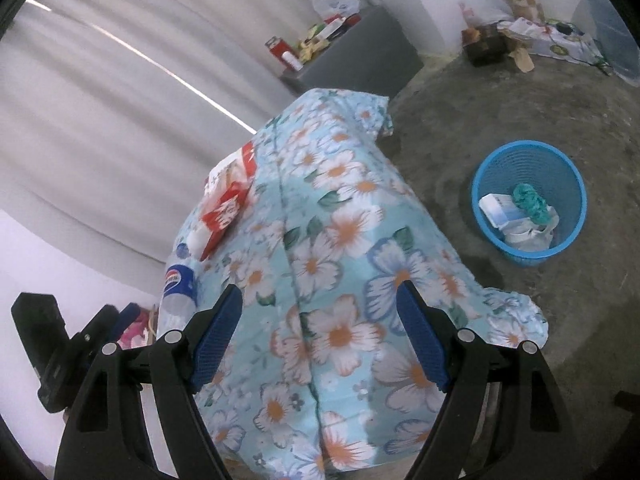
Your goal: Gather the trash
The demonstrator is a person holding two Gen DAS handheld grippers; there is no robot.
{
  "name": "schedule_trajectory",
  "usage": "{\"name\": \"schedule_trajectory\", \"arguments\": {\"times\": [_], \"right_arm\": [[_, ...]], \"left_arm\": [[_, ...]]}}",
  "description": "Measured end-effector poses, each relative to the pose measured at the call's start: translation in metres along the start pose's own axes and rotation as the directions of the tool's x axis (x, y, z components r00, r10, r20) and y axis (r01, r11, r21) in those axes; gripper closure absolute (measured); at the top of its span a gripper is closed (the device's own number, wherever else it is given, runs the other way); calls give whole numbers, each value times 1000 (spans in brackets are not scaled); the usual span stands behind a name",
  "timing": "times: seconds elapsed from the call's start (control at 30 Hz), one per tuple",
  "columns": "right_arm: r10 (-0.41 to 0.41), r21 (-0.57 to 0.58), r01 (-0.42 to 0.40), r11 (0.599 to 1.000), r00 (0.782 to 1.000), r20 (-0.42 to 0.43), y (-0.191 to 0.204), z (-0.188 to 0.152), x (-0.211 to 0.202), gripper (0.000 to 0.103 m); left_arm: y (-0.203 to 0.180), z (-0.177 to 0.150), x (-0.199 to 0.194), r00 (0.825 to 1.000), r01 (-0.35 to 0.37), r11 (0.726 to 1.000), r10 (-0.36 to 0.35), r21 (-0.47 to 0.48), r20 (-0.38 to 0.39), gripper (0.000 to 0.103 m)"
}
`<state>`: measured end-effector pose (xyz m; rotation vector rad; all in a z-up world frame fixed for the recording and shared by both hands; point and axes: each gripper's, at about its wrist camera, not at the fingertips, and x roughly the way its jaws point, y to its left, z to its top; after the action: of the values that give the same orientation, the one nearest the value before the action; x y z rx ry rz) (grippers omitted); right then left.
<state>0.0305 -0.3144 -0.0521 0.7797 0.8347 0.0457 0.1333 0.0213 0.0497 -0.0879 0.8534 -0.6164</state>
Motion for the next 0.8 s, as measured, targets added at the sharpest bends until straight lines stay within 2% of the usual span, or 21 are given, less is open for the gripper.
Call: {"name": "schedule_trajectory", "arguments": {"times": [0.8], "right_arm": [[40,-17,-42,999,996,-74,17,3,30,26]], "left_arm": [[20,11,15,998,-53,998,53,-15,-16,20]]}}
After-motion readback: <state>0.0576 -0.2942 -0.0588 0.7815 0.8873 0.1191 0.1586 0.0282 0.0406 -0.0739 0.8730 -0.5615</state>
